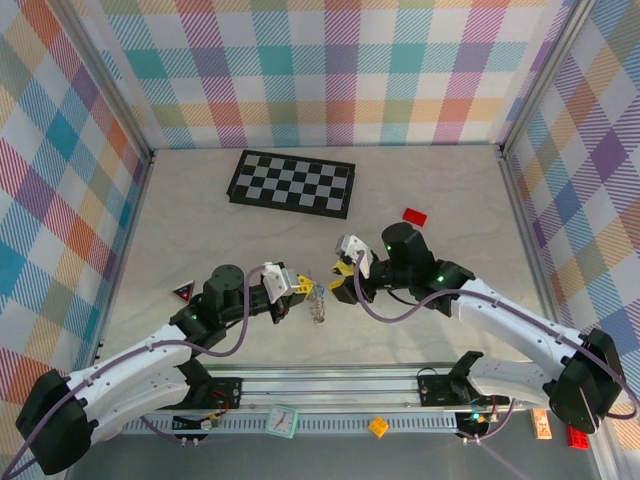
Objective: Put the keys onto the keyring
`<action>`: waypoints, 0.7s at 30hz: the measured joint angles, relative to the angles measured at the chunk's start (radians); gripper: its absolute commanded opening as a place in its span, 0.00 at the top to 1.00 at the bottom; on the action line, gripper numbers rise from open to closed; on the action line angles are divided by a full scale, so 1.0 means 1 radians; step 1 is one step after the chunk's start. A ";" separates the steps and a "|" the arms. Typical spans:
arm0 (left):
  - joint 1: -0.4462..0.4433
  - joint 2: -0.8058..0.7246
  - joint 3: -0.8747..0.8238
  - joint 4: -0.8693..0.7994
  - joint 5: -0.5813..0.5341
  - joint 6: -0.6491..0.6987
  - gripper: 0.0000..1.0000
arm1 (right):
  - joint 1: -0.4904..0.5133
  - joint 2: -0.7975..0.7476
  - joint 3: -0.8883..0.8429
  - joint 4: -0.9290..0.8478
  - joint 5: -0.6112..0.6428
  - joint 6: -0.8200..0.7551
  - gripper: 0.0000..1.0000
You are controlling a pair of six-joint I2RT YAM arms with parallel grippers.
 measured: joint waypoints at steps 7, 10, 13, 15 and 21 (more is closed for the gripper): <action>0.000 0.025 -0.034 0.090 -0.009 -0.055 1.00 | 0.000 0.076 0.058 -0.037 -0.029 0.138 0.62; -0.001 0.033 -0.041 0.117 -0.023 -0.076 1.00 | 0.000 0.101 0.109 -0.069 -0.028 0.259 0.66; -0.001 0.042 -0.042 0.151 -0.033 -0.097 1.00 | 0.000 0.117 0.159 -0.115 -0.027 0.358 0.70; -0.001 0.047 -0.045 0.172 -0.040 -0.107 1.00 | 0.000 0.118 0.172 -0.140 -0.020 0.405 0.71; -0.001 0.065 -0.056 0.213 -0.051 -0.129 1.00 | 0.000 0.118 0.173 -0.191 -0.004 0.508 0.78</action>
